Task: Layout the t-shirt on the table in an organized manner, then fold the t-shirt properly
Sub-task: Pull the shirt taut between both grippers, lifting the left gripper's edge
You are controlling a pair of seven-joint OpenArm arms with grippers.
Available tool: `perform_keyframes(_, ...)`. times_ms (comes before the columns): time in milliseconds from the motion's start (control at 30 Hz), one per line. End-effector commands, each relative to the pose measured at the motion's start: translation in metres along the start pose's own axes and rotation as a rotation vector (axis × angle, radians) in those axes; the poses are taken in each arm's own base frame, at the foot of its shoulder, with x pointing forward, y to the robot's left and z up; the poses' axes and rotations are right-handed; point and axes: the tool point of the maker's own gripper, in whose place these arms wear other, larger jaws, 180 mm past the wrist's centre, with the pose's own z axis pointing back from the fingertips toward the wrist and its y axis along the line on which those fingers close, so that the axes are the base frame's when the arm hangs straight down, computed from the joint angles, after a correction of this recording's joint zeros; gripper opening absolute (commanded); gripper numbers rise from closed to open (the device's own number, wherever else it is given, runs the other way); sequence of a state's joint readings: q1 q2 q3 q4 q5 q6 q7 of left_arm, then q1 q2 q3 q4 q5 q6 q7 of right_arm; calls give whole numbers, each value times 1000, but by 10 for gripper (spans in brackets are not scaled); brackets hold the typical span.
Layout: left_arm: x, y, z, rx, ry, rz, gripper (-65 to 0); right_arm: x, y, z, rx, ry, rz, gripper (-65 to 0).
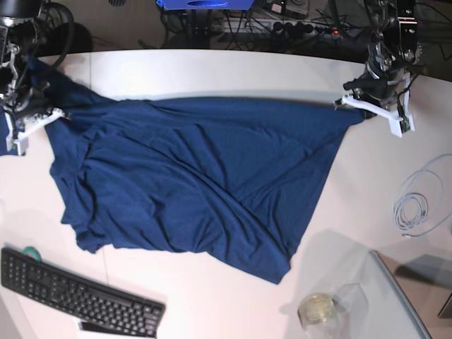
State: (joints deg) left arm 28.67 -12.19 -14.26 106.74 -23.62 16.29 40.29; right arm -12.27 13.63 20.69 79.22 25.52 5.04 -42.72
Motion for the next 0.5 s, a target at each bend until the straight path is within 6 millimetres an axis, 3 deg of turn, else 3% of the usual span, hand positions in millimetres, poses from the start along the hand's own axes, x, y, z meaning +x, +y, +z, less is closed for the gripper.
perform_keyframes(0,6,2,4,5,-30,-10,-650,21,-16,8,-51,-61,-38,-647)
perform_keyframes(67,0,5,6,13,-15,-13,-650,24,-36,12,-116,-77,-128,-647)
perform_keyframes(133,-5,7,8,16,-4,-14,-650,25,-42,14,-138,-83,-162,-647)
perform_keyframes(333,-18,16,12,34,24,-20,-650,30,-31,21,-119,-118,-159,-627)
perform_keyframes(367,-19,16,12,34,26,-21,-650,34,-27,25,-111,-137,-154,-593)
perform_keyframes(467,-19,16,13,34,26,-18,-650,40,-16,37,-92,-179,-131,-411)
